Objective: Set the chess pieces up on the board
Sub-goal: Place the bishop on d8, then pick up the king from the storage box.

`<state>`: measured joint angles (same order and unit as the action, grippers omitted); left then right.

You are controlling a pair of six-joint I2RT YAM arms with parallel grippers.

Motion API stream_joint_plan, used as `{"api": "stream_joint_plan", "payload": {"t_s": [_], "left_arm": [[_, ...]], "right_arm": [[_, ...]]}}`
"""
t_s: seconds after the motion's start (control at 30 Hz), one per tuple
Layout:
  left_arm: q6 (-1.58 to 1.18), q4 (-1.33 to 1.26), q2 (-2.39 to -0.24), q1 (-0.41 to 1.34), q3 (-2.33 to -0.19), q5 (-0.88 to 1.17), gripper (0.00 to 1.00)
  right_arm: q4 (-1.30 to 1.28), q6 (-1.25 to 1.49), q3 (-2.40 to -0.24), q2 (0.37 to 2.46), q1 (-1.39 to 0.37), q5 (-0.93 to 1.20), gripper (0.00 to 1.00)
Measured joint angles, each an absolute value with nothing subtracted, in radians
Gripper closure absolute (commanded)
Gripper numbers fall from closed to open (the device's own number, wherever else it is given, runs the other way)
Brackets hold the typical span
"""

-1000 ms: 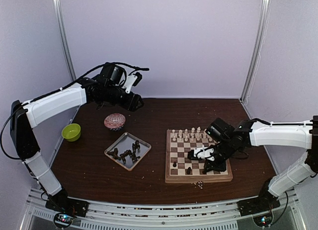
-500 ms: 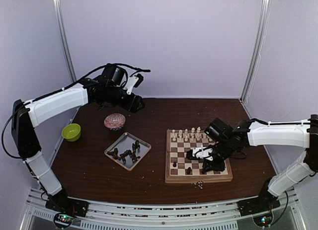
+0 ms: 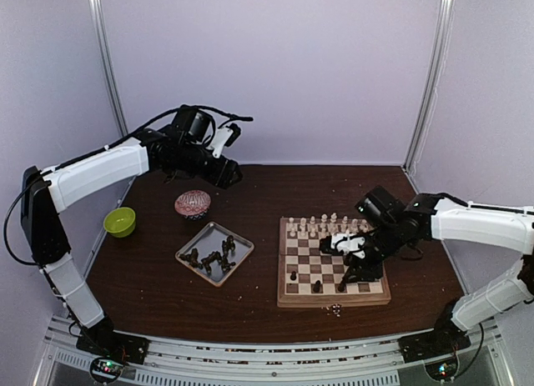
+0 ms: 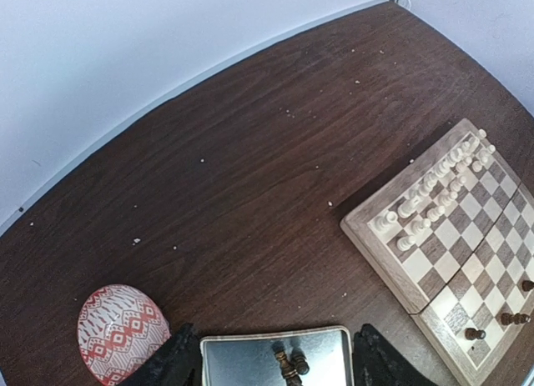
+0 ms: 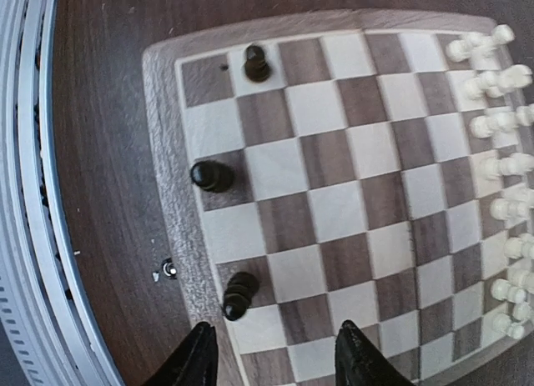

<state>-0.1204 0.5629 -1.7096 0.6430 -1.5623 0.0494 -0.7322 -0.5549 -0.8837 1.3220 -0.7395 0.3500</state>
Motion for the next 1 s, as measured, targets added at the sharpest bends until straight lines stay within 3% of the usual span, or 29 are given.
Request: {"api": "stream_joint_plan", "payload": {"t_s": [0.23, 0.4, 0.7, 1.0], "left_arm": [[-0.100, 0.603, -1.754, 0.643, -1.589, 0.010, 0.37], [-0.132, 0.624, -1.795, 0.643, -1.555, 0.026, 0.39], [-0.186, 0.663, -1.774, 0.643, -1.277, 0.102, 0.46], [-0.193, 0.655, -1.774, 0.643, -1.252, 0.112, 0.47]], "right_arm": [[-0.696, -0.535, -0.939, 1.253, -0.558, 0.409, 0.52], [-0.669, -0.518, -0.900, 1.214, -0.547, 0.383, 0.53], [-0.645, -0.521, -0.899, 1.203, -0.544, 0.352, 0.54], [-0.636, -0.525, -0.899, 1.203, -0.544, 0.327, 0.54]]}}
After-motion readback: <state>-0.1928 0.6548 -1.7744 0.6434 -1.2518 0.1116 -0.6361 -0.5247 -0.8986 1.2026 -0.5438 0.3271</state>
